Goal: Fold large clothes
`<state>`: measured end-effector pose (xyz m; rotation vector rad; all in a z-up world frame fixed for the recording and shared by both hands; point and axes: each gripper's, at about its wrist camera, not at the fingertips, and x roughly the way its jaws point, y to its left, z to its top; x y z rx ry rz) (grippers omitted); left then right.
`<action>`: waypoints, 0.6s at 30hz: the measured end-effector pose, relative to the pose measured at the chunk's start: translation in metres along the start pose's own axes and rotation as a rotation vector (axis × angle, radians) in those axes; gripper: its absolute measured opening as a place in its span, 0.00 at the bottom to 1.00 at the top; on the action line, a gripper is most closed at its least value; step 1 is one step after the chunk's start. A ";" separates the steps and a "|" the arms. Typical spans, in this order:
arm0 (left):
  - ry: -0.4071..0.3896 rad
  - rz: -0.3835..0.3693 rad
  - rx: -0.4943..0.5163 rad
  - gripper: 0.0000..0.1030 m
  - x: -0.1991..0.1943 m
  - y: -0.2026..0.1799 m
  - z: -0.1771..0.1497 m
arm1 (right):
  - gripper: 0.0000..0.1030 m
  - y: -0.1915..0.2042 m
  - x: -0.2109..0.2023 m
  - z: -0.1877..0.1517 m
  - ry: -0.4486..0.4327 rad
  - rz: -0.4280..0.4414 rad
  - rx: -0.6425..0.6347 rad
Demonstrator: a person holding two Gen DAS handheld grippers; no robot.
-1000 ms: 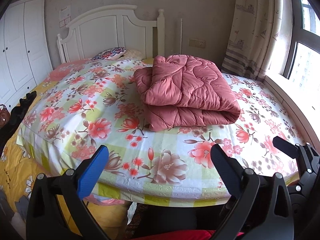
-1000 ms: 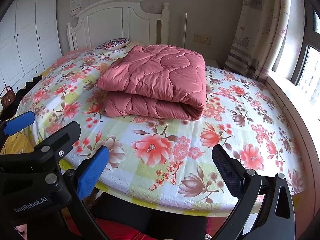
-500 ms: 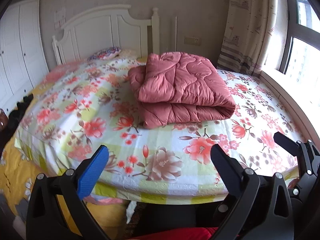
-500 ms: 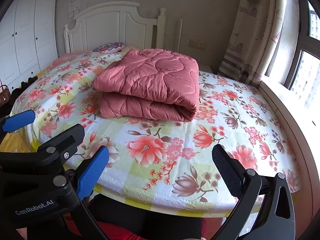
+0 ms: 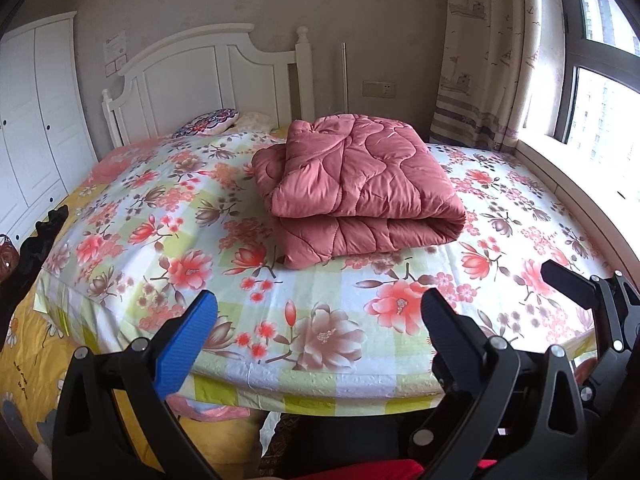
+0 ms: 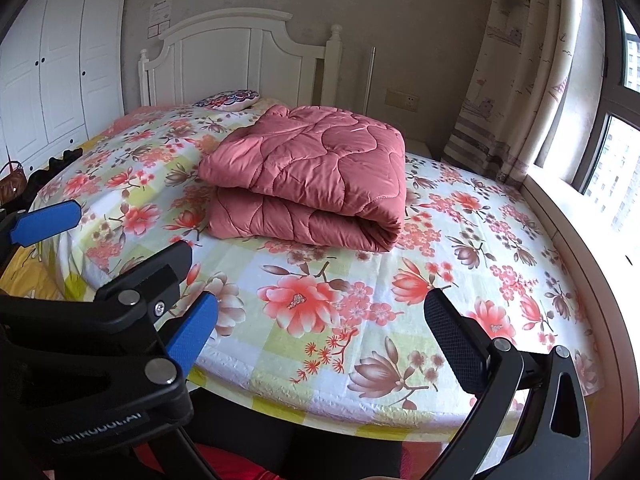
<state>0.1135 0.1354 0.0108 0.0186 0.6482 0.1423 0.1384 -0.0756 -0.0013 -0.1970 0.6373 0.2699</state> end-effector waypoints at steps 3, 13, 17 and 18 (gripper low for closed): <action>-0.001 -0.001 0.003 0.98 0.000 0.000 0.000 | 0.96 0.001 0.000 0.000 0.003 0.001 0.003; 0.007 -0.005 0.002 0.98 0.001 0.000 0.000 | 0.96 0.000 0.002 -0.001 0.015 0.008 -0.001; 0.022 -0.008 -0.008 0.98 0.002 0.001 0.000 | 0.96 -0.001 0.001 -0.001 0.015 0.002 0.000; 0.033 -0.012 -0.013 0.98 0.004 0.002 0.001 | 0.96 -0.001 0.002 0.000 0.021 -0.002 0.000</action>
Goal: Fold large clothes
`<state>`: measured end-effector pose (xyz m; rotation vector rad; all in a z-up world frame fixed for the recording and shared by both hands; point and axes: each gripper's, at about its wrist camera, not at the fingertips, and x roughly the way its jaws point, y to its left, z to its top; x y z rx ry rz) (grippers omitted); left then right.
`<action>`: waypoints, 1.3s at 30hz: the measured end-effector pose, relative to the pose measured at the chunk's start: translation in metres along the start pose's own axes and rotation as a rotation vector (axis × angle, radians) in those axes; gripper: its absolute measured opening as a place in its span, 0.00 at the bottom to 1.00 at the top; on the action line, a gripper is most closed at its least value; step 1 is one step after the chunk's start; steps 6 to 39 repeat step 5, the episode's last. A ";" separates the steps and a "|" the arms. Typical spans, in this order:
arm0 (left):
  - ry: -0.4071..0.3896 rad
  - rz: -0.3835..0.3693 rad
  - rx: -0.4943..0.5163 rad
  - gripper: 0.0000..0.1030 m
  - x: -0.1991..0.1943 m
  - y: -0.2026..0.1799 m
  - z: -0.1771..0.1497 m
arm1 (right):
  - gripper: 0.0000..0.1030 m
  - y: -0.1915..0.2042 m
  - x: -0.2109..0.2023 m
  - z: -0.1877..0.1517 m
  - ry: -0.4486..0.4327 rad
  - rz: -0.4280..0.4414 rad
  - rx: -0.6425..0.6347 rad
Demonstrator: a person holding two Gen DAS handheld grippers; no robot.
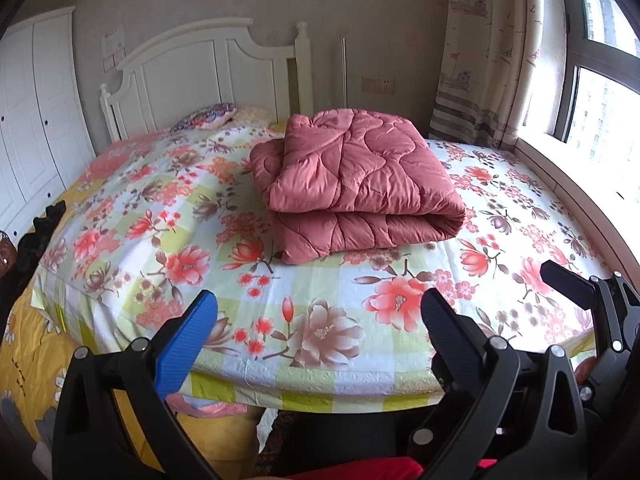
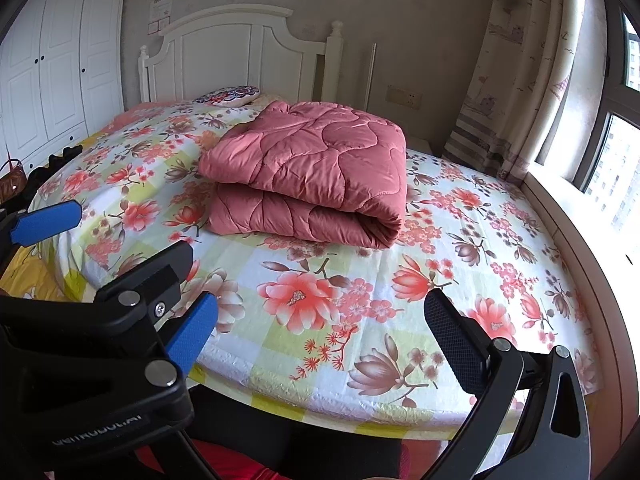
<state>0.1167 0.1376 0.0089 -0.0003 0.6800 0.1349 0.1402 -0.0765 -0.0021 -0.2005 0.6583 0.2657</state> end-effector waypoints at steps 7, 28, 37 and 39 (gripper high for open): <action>-0.003 -0.004 -0.005 0.98 0.001 0.002 0.000 | 0.96 -0.002 -0.002 0.001 -0.007 -0.007 0.004; -0.003 -0.004 -0.005 0.98 0.001 0.002 0.000 | 0.96 -0.002 -0.002 0.001 -0.007 -0.007 0.004; -0.003 -0.004 -0.005 0.98 0.001 0.002 0.000 | 0.96 -0.002 -0.002 0.001 -0.007 -0.007 0.004; -0.003 -0.004 -0.005 0.98 0.001 0.002 0.000 | 0.96 -0.002 -0.002 0.001 -0.007 -0.007 0.004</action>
